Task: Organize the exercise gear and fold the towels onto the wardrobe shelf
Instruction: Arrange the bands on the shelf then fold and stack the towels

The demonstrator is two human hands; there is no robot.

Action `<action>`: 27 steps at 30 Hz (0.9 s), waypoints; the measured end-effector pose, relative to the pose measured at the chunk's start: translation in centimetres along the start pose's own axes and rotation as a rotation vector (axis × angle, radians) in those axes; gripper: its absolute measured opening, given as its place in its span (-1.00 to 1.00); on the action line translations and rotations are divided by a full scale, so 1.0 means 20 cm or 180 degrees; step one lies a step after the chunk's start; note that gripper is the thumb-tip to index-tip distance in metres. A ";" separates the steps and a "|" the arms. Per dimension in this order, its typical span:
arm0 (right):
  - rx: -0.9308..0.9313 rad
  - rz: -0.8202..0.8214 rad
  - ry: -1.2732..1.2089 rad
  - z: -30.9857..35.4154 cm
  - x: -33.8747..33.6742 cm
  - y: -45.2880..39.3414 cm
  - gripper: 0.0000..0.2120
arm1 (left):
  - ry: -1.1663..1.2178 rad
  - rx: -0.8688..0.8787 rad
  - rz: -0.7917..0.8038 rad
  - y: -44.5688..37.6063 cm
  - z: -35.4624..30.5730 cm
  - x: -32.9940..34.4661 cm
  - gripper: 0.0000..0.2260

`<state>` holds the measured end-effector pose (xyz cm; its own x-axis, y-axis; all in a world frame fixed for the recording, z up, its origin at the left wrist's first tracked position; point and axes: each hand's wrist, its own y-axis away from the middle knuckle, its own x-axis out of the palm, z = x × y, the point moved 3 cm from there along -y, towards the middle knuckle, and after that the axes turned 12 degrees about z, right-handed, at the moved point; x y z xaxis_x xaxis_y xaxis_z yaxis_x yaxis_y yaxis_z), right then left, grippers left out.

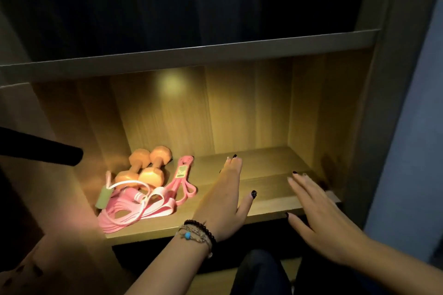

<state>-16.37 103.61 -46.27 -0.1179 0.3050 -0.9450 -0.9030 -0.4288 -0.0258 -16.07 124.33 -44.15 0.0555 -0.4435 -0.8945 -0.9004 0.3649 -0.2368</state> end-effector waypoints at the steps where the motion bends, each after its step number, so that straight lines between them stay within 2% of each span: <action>1: 0.0138 -0.0047 0.0033 -0.05 -0.01 0.04 -0.29 | -0.0004 0.0129 0.0091 -0.03 -0.03 0.03 -0.33; 8: 0.0942 -0.0377 0.0150 -0.45 -0.18 0.30 -0.26 | 0.0033 0.0808 0.0581 -0.32 -0.35 0.28 -0.33; 15: 0.1527 -0.0861 0.0422 -1.05 -0.35 0.52 -0.23 | 0.0240 0.1452 0.1048 -0.71 -0.77 0.59 -0.35; 21: 0.1956 -0.0761 0.0407 -1.53 -0.44 0.55 -0.26 | 0.0193 0.2075 0.1621 -1.10 -1.14 0.92 -0.39; 27: 0.2579 -0.0749 -0.0022 -1.83 -0.60 0.53 -0.24 | 0.0291 0.2200 0.2147 -1.44 -1.44 0.96 -0.40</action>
<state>-9.46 64.24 -47.16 0.1104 0.3163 -0.9422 -0.9212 0.3884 0.0224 -1.46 81.71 -43.67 -0.4397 -0.0160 -0.8980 -0.2769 0.9536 0.1186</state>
